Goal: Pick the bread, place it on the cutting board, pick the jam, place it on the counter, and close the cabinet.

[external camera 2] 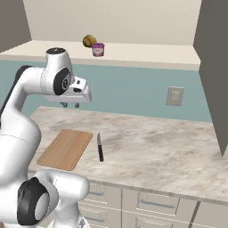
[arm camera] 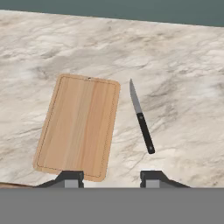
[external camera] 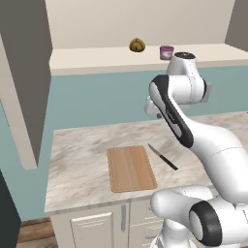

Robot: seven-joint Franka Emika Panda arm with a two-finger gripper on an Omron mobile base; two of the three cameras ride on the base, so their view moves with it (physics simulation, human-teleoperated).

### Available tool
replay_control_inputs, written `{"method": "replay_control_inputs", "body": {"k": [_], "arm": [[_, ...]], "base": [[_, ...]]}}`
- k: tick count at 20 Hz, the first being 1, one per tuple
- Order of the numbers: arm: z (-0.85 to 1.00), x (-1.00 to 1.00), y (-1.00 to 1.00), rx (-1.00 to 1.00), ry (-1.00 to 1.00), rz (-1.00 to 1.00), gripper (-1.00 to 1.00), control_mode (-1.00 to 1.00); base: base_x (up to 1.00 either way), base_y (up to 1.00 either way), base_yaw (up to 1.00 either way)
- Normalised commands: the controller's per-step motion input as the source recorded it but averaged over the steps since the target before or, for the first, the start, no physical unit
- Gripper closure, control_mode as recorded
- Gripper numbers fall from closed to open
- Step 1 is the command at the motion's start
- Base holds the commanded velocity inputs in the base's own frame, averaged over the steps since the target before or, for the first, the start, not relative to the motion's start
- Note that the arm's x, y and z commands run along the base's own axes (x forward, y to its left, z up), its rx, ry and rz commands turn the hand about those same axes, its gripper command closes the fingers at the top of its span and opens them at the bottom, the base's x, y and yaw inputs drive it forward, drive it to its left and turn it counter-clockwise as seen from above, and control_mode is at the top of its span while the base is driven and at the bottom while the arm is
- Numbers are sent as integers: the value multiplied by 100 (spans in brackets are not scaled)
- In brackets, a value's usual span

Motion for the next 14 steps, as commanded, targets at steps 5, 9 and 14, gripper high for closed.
{"method": "replay_control_inputs", "body": {"k": [5, 9, 14], "arm": [[0, 0, 0, 0, 0, 0, -100, -100], [22, -10, -1, 0, -8, 0, -100, -100], [33, -21, 0, 0, -17, 0, -100, -100]], "base": [[0, 0, 0], [0, 0, 0], [0, 0, 0]]}}
